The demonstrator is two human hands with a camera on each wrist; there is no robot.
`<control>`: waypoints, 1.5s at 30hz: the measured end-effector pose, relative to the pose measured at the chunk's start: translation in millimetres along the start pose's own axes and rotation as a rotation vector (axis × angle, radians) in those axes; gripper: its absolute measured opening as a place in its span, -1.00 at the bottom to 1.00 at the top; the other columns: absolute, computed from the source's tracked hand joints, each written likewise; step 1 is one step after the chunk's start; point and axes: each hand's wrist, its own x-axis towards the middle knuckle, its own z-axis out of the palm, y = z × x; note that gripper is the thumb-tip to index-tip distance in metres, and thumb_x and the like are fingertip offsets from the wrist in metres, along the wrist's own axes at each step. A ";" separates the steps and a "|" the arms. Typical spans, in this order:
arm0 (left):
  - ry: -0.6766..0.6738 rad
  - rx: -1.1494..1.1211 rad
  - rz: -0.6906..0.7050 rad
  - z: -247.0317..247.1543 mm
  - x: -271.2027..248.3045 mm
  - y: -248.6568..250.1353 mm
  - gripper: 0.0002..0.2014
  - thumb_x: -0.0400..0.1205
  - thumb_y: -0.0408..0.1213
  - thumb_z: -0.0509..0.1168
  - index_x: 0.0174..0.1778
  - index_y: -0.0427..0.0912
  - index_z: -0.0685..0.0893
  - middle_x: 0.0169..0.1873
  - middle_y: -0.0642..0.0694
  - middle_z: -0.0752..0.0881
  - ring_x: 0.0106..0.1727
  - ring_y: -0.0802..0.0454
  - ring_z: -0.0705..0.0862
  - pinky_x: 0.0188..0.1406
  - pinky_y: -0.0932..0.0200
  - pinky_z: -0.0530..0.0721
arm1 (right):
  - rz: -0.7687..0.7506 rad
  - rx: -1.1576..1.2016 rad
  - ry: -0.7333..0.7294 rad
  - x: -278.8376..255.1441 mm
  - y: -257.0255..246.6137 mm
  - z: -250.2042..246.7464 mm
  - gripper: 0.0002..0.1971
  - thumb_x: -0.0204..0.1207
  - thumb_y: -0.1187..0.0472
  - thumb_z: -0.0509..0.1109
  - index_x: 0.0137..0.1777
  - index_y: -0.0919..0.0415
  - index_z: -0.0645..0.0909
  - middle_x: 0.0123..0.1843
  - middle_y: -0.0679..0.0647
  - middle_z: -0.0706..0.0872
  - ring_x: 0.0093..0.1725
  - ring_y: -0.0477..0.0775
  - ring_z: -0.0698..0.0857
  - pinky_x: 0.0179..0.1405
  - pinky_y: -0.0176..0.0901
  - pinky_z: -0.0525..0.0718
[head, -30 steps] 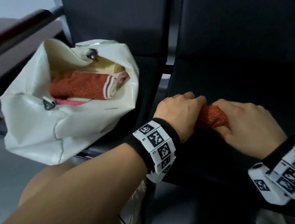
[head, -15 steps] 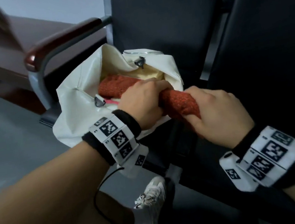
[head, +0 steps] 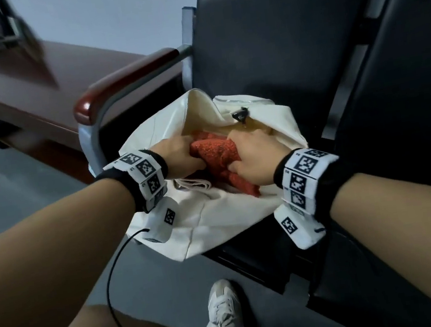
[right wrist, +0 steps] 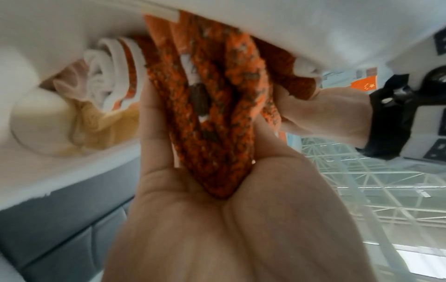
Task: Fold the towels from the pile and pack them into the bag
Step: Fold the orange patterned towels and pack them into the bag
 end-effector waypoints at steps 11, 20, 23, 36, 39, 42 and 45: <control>0.016 0.264 0.006 -10.9 28.9 -6.4 -0.56 0.60 0.02 0.37 0.43 0.13 0.61 0.07 -0.11 0.70 0.15 -0.23 0.70 -0.03 0.05 0.57 | 0.110 0.035 -0.038 41.1 -1.4 13.4 -0.62 0.61 0.01 0.43 0.32 0.16 0.50 0.29 0.21 0.66 0.24 0.30 0.66 0.10 -0.03 0.57; 0.254 0.223 0.108 3.3 40.1 -12.1 -0.51 0.52 -0.21 0.40 0.38 0.19 0.56 0.29 -0.16 0.46 0.29 -0.29 0.52 0.27 -0.18 0.58 | 0.029 -0.244 0.160 33.1 -18.3 19.7 -0.43 0.51 0.08 0.48 0.43 0.20 0.36 0.43 0.17 0.51 0.31 0.34 0.61 0.10 0.16 0.62; 0.306 0.381 0.120 13.3 42.4 -11.0 -0.58 0.54 -0.08 0.41 0.34 0.13 0.60 0.27 -0.17 0.47 0.32 -0.28 0.44 0.30 -0.18 0.48 | 0.025 -0.369 0.211 36.0 -21.8 33.8 -0.62 0.62 0.17 0.34 0.39 0.21 0.39 0.38 0.20 0.52 0.34 0.32 0.55 0.19 0.23 0.57; 0.025 0.566 0.096 24.7 38.1 -13.7 -0.61 0.59 -0.20 0.37 0.33 -0.11 0.54 0.29 -0.15 0.57 0.41 -0.20 0.58 0.14 -0.15 0.57 | -0.130 -0.307 -0.172 13.9 -13.7 40.0 -0.41 0.41 0.12 0.45 0.45 0.16 0.43 0.36 0.15 0.50 0.34 0.26 0.54 0.30 0.05 0.55; -0.013 0.521 0.025 25.6 30.2 -4.9 -0.42 0.52 -0.09 0.49 0.40 -0.16 0.46 0.31 -0.24 0.50 0.26 -0.30 0.66 -0.11 -0.10 0.54 | -0.090 -0.206 -0.152 8.1 -8.5 43.9 -0.38 0.42 0.15 0.45 0.51 0.10 0.43 0.39 0.10 0.48 0.36 0.25 0.53 0.38 0.10 0.57; -0.009 0.482 -0.020 24.4 19.9 1.2 -0.33 0.44 0.02 0.53 0.40 -0.13 0.47 0.30 -0.23 0.48 0.26 -0.29 0.63 -0.07 -0.10 0.55 | -0.030 -0.092 -0.108 3.7 -0.8 49.8 -0.32 0.49 0.19 0.44 0.62 -0.07 0.35 0.49 0.06 0.37 0.45 0.26 0.41 0.47 0.16 0.51; 0.078 0.539 0.056 23.7 8.4 6.2 -0.39 0.46 0.14 0.45 0.39 0.00 0.52 0.36 -0.20 0.45 0.39 -0.29 0.47 0.24 -0.15 0.52 | 0.013 -0.067 -0.082 -1.7 6.1 51.5 -0.31 0.56 0.13 0.42 0.66 -0.24 0.30 0.52 0.07 0.25 0.50 0.28 0.30 0.48 0.09 0.46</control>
